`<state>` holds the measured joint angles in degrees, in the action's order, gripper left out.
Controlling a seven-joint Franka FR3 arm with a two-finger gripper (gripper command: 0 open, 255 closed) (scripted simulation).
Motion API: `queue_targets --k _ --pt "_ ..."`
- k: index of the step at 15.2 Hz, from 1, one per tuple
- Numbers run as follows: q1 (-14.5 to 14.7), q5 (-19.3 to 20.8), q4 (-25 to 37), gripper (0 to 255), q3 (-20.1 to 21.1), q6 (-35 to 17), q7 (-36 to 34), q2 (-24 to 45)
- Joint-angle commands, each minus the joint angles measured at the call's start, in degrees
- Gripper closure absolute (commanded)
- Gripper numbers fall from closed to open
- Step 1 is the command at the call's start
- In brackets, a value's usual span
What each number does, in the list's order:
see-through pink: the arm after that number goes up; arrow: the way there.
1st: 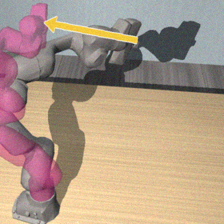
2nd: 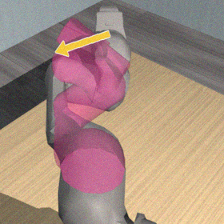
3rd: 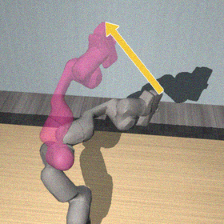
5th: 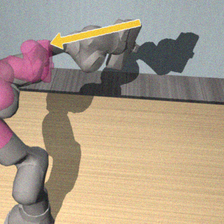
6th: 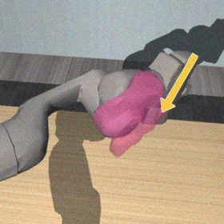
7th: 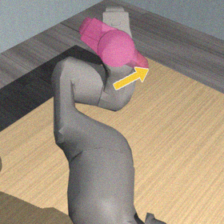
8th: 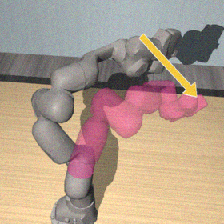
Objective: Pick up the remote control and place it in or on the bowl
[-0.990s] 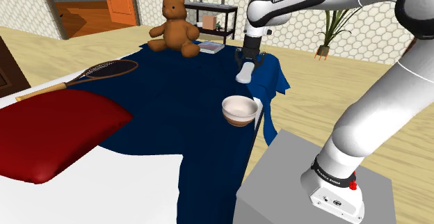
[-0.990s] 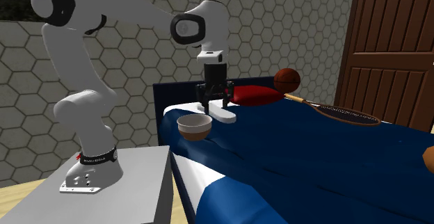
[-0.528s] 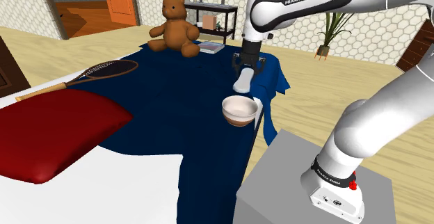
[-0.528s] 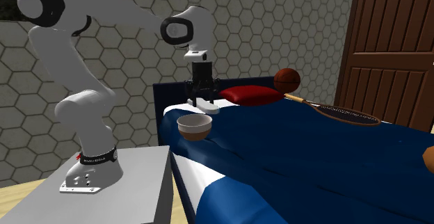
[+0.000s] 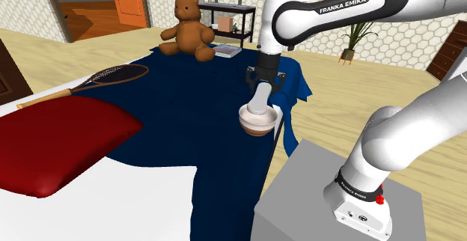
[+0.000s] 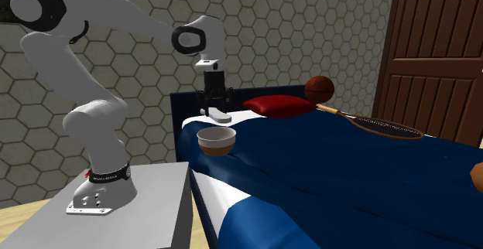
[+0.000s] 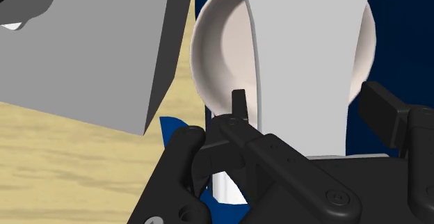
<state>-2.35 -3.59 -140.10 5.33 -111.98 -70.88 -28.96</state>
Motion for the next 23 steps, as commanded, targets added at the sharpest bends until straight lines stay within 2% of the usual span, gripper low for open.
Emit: queue_targets --k 1,12,20,21,23 --pt "0.1 -0.1 -1.3 255 0.2 -1.6 -0.2 0.3" --pt "0.1 -0.3 -7.5 255 0.6 -10.9 -0.1 3.4" --pt "0.1 -0.3 -7.5 255 0.6 -10.9 -0.1 3.4" --pt "0.1 -0.3 -7.5 0 0.6 -10.9 -0.1 3.4" --pt "0.1 -0.3 -7.5 0 0.6 -10.9 -0.1 3.4"
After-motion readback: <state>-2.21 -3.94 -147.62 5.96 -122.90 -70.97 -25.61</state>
